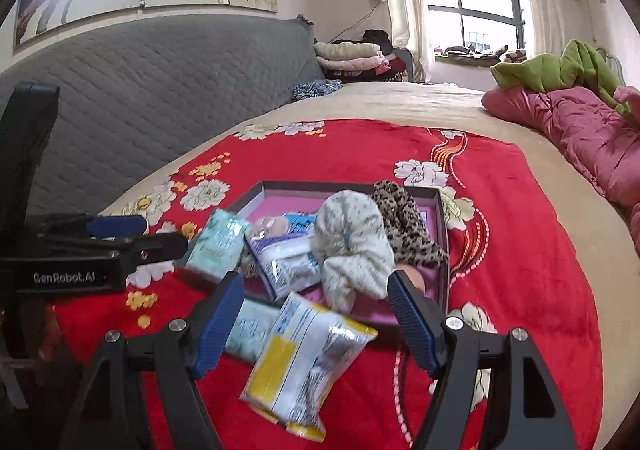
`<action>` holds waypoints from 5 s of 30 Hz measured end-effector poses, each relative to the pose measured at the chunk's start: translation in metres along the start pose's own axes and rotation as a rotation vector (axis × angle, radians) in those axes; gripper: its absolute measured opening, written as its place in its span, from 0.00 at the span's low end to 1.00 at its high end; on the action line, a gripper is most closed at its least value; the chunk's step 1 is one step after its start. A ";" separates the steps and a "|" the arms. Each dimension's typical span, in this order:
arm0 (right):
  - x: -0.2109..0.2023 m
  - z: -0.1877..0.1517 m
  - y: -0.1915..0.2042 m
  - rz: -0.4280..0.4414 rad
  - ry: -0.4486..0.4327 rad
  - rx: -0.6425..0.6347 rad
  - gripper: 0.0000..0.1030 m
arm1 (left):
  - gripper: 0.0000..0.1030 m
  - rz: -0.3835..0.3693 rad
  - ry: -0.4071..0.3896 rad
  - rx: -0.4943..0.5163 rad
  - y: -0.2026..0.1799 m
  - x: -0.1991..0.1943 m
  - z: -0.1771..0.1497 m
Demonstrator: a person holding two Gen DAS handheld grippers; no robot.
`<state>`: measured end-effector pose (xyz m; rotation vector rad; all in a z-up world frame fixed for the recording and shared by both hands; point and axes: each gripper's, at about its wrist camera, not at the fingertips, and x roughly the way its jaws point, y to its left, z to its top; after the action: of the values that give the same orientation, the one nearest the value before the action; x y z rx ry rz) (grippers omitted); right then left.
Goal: Organize soft objects
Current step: 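Withdraw both tools from the box toward the remaining packets, then grasp the yellow-white packet with the right tool while the left tool grasps the green tissue pack, then carry the yellow-white packet over the box with the right tool while the left tool carries the tissue pack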
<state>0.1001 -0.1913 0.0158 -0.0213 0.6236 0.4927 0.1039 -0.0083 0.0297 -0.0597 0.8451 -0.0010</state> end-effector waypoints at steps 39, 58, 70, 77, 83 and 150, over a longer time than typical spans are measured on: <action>0.054 -0.062 0.030 -0.051 0.242 0.088 0.71 | 0.70 -0.028 0.107 0.016 0.004 0.014 -0.054; 0.053 -0.059 -0.022 -0.156 0.286 0.142 0.60 | 0.70 -0.164 0.189 -0.007 -0.012 0.071 -0.051; 0.050 -0.059 -0.029 -0.094 0.307 0.184 0.60 | 0.74 -0.269 0.232 -0.082 -0.009 0.108 -0.047; 0.052 -0.058 -0.023 -0.077 0.310 0.166 0.60 | 0.55 -0.293 0.207 -0.077 -0.016 0.121 -0.045; 0.050 -0.058 -0.024 -0.063 0.310 0.185 0.60 | 0.37 -0.371 0.212 -0.082 -0.024 0.119 -0.046; -0.001 0.001 0.004 -0.067 -0.022 -0.024 0.59 | 0.19 -0.150 -0.075 -0.158 0.020 -0.017 0.001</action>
<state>0.0981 -0.1880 0.0181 -0.0597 0.5934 0.4348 0.0926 0.0117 0.0416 -0.2701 0.7634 -0.0722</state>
